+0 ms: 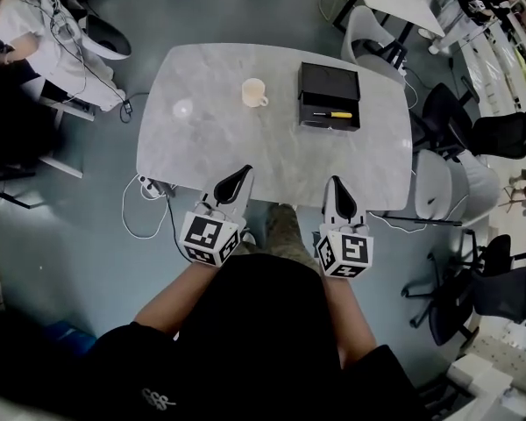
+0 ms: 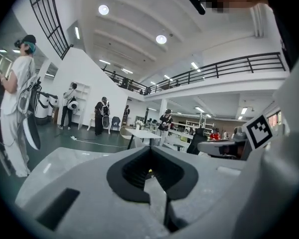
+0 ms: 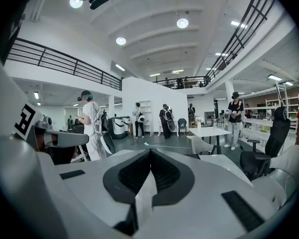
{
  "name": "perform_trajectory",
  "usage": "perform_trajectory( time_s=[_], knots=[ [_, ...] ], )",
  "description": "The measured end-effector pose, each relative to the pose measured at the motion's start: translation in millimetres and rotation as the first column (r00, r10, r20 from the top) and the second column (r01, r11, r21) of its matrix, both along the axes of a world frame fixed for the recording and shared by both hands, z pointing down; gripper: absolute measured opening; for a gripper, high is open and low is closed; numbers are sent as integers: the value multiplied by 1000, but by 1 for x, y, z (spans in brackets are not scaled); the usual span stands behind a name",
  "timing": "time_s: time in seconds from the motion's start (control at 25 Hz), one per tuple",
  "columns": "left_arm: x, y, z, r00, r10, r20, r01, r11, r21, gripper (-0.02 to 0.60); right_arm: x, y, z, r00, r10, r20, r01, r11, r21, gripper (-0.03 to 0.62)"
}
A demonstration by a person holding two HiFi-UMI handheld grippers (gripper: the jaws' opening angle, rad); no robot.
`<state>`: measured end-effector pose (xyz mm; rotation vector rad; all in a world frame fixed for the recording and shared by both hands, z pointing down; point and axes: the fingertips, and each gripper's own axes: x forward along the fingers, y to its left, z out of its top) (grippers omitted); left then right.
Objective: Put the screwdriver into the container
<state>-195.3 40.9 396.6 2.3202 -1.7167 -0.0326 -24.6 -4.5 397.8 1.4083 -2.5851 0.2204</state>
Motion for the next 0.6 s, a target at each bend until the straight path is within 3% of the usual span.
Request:
perform_trajectory(
  time_s=[0.24,0.6],
  knots=[
    [7,-9,-10,999,35,13,-36,999,34,17,2,5,-3,999,12,-36,-11,1000,16,12],
    [18,-25,6,998,67,-17,-67,998,23,17,8,1,-5,999,26,-45,-24,999,41,12]
  ],
)
